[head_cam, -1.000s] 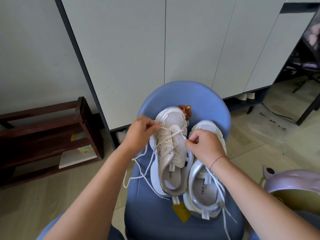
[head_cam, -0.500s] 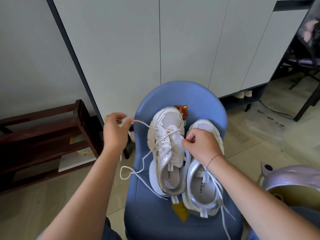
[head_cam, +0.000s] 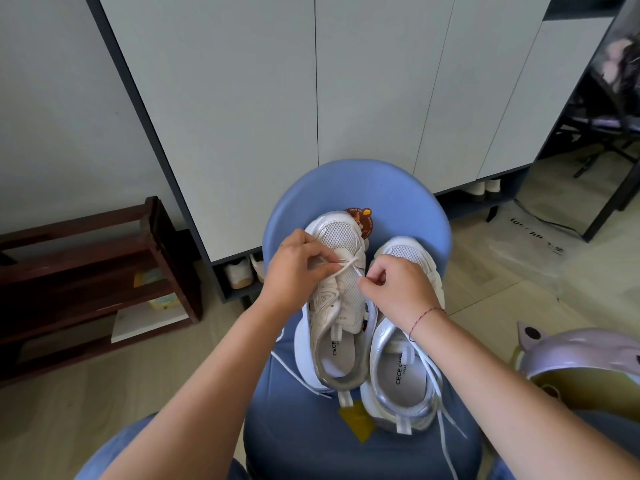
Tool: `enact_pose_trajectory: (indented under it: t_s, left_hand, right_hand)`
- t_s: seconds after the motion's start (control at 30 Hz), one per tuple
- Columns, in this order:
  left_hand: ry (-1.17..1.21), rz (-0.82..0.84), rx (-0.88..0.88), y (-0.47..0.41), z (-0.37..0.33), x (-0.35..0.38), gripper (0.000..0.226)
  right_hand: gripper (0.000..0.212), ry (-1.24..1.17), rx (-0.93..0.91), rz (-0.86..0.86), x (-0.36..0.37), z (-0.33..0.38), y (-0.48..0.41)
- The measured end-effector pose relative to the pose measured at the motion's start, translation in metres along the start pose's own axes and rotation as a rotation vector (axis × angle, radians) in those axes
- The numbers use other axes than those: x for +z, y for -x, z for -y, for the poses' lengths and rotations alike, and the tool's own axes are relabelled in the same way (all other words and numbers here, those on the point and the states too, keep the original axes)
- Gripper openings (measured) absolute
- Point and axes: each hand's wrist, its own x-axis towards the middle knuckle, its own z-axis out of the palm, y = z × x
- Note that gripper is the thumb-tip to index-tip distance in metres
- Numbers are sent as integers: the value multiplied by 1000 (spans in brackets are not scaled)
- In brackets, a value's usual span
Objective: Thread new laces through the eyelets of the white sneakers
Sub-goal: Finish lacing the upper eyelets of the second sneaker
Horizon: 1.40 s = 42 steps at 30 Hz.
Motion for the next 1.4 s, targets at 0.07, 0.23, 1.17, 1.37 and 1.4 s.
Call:
enact_pose_trajectory:
  t_s: [0.07, 0.23, 1.17, 1.37, 1.4]
  left_hand:
    - [-18, 9, 19, 0, 0, -1, 6]
    - [-24, -128, -43, -4, 5, -18, 3]
    - [446, 370, -278, 10, -38, -37, 8]
    - [404, 264, -352, 8, -24, -57, 8]
    - [402, 240, -362, 8, -22, -60, 8]
  right_hand:
    - [18, -6, 5, -4, 0, 0, 0]
    - [22, -23, 22, -15, -1, 0, 0]
    - [24, -257, -308, 122, -6, 18, 0]
    - [14, -371, -146, -142, -32, 6, -13]
    - [15, -425, -88, -199, -36, 1, -16]
